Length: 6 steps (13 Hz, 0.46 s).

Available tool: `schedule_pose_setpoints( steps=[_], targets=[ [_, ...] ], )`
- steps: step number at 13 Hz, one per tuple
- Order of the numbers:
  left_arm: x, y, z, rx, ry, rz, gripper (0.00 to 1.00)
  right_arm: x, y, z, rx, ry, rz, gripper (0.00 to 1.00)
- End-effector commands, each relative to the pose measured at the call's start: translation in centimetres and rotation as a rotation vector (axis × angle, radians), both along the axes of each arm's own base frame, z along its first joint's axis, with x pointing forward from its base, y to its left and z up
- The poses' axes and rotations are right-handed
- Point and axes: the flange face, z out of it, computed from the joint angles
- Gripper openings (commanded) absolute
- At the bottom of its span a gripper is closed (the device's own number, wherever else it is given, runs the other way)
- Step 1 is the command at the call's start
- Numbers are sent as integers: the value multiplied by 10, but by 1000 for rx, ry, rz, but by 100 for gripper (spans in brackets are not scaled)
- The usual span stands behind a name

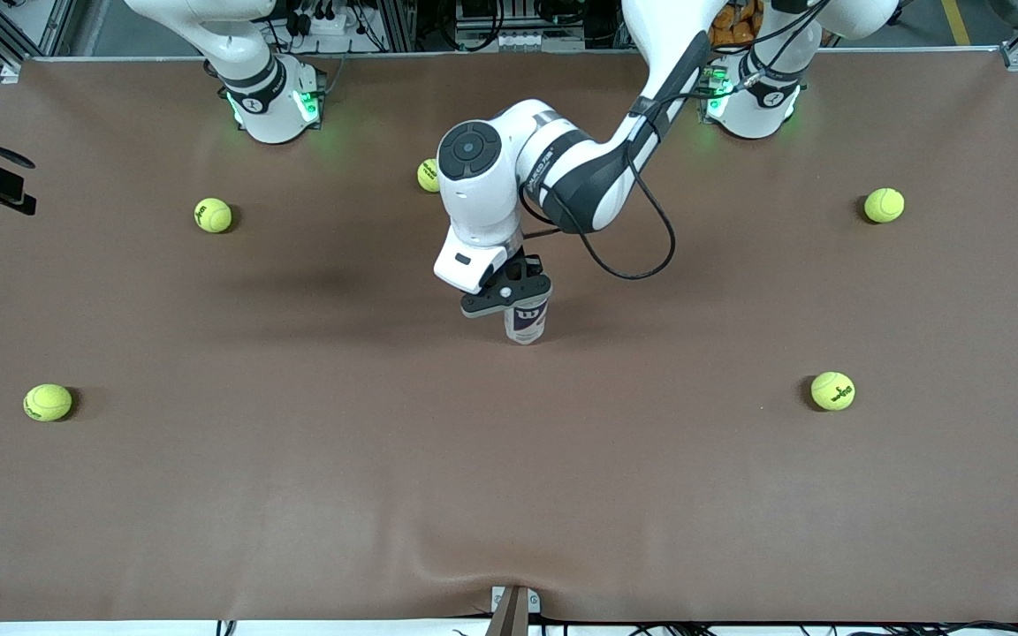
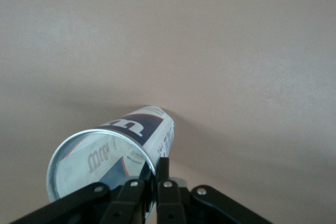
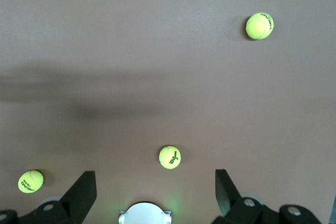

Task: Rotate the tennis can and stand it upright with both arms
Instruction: 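Lower the upright can onto the table with the left gripper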

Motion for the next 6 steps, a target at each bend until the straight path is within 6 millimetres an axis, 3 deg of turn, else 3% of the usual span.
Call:
schedule_pose_setpoints(
  steps=[1,5,6],
  targets=[
    [1,-1,1,14,-25,10,18,-1,-6,2,4,-9,15,100],
    [2,0,7,6,-30,15,24,-1,-4,3,3,-12,18,100],
    [2,0,8,4,-30,16,41,2,-3,3,0,-26,21,100]
  ],
)
